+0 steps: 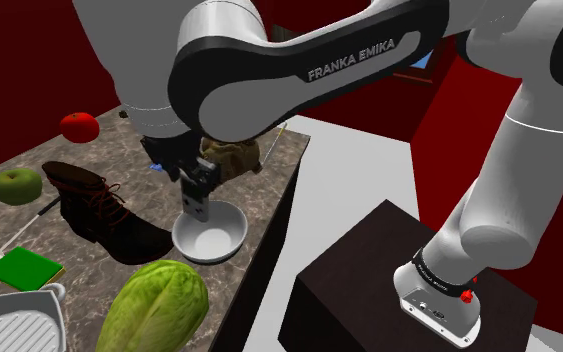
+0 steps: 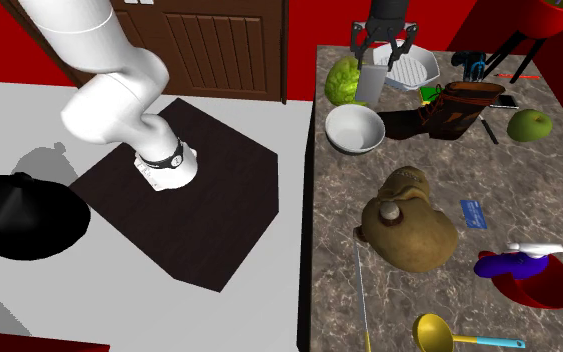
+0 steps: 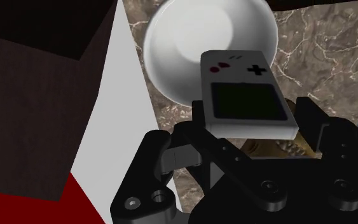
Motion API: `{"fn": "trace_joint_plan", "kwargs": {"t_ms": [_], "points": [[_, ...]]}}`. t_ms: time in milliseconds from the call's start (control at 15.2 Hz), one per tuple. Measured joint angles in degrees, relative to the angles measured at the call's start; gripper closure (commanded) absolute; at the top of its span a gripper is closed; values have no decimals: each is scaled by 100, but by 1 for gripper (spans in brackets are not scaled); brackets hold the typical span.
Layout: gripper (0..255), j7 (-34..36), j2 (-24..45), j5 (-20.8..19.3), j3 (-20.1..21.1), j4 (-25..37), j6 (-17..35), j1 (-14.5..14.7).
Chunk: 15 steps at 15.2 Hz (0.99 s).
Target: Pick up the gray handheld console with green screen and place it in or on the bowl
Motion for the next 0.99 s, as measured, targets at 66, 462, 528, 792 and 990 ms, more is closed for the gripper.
{"fn": "trace_joint_plan", "kwargs": {"t_ms": [66,462,528,792,990], "points": [[255,32,20,-22,-4,-58,67,5],[255,198,170,-178,-51,-357,445,28],[255,232,184,-199,-56,-418,509,33],[255,347,307,-330,-103,-602,763,50],[255,439,415,-437,-142,-694,919,79]]}}
